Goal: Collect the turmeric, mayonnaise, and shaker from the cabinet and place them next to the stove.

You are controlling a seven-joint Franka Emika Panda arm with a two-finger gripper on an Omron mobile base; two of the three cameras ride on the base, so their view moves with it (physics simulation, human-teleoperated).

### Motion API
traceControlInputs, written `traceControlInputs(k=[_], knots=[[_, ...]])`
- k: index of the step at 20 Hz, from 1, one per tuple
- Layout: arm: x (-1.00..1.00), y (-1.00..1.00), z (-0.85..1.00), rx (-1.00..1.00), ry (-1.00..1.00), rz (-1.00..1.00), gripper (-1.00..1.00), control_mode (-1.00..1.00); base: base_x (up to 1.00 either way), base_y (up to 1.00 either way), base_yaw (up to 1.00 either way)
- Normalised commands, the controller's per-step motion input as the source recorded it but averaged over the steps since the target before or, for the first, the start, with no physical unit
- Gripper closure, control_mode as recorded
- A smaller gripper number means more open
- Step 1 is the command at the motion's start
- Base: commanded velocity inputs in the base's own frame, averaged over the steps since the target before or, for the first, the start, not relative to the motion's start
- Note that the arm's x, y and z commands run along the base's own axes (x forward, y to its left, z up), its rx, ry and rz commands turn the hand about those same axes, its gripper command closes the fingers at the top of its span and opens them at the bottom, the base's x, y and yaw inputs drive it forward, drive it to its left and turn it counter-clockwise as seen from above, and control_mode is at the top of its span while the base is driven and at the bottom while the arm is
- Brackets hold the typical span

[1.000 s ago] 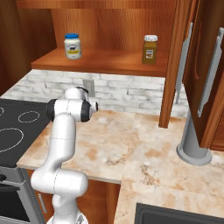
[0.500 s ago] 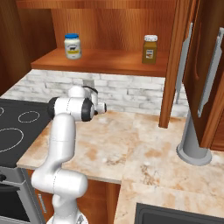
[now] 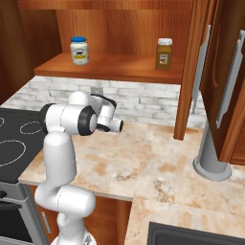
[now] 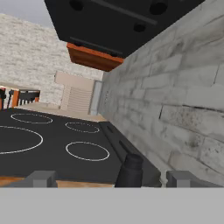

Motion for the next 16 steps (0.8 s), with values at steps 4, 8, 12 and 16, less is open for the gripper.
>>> traceControlInputs(k=[4,8,12,16], knots=[[-0.71,-0.38,0.35,0.01,0.01,-0.38,-1.00,-1.00,0.00,0.00,0.00],[-0.47,-0.36,0.43,0.01,0.10,-0.43,-1.00,-1.00,0.00,0.00,0.00],[-0.25,-0.41,0.68,0.00,0.18,-0.44,-1.00,-1.00,0.00,0.00,0.00],[-0.16,-0.53,0.84,0.00,0.23,-0.40,-1.00,-1.00,0.00,0.00,0.00]])
